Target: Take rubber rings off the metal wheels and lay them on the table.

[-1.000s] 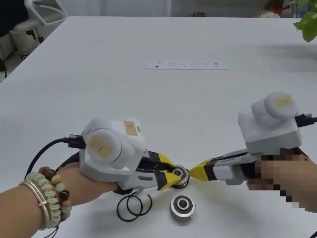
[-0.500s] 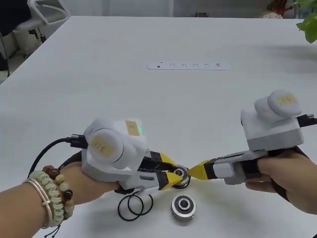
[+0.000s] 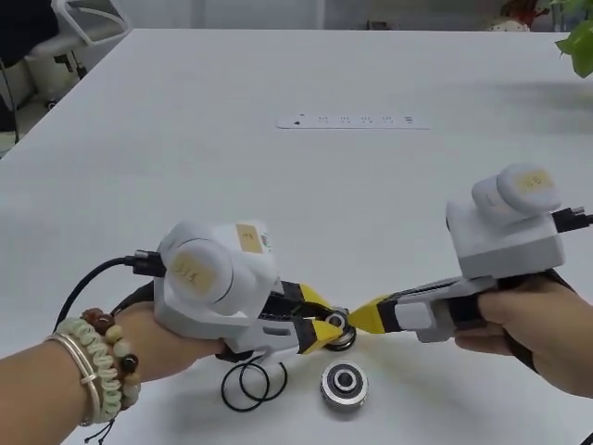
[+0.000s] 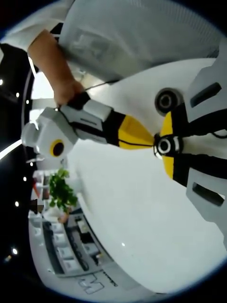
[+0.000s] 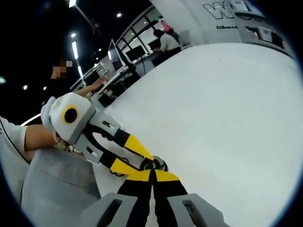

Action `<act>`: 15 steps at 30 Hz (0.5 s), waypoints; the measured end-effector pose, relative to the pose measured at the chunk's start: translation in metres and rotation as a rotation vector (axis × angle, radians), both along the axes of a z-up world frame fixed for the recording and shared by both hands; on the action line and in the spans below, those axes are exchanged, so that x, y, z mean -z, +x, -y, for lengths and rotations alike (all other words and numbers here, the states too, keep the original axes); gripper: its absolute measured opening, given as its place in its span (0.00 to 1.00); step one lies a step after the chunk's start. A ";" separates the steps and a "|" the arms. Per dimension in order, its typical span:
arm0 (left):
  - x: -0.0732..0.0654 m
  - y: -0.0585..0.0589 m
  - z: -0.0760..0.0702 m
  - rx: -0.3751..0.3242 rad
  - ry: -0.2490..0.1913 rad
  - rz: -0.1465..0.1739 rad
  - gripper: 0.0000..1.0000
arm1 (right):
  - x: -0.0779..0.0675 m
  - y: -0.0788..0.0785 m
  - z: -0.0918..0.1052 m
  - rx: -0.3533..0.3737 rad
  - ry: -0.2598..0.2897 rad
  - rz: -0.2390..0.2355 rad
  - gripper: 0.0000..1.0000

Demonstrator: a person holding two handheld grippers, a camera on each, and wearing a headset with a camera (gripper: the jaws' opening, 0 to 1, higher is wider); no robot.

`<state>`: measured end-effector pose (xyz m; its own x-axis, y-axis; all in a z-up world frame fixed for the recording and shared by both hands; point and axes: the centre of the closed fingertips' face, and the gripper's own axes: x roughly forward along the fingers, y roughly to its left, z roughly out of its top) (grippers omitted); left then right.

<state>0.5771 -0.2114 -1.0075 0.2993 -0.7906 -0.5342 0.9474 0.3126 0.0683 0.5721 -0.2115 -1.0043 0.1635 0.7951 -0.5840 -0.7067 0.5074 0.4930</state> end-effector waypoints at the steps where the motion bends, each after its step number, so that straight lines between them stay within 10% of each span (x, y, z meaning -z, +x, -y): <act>1: 0.000 0.000 0.000 0.000 0.000 0.000 0.13 | 0.000 0.000 0.000 -0.001 0.001 0.001 0.00; 15: 0.000 0.001 0.000 0.002 -0.001 0.003 0.13 | -0.001 0.002 -0.001 -0.004 0.006 0.006 0.00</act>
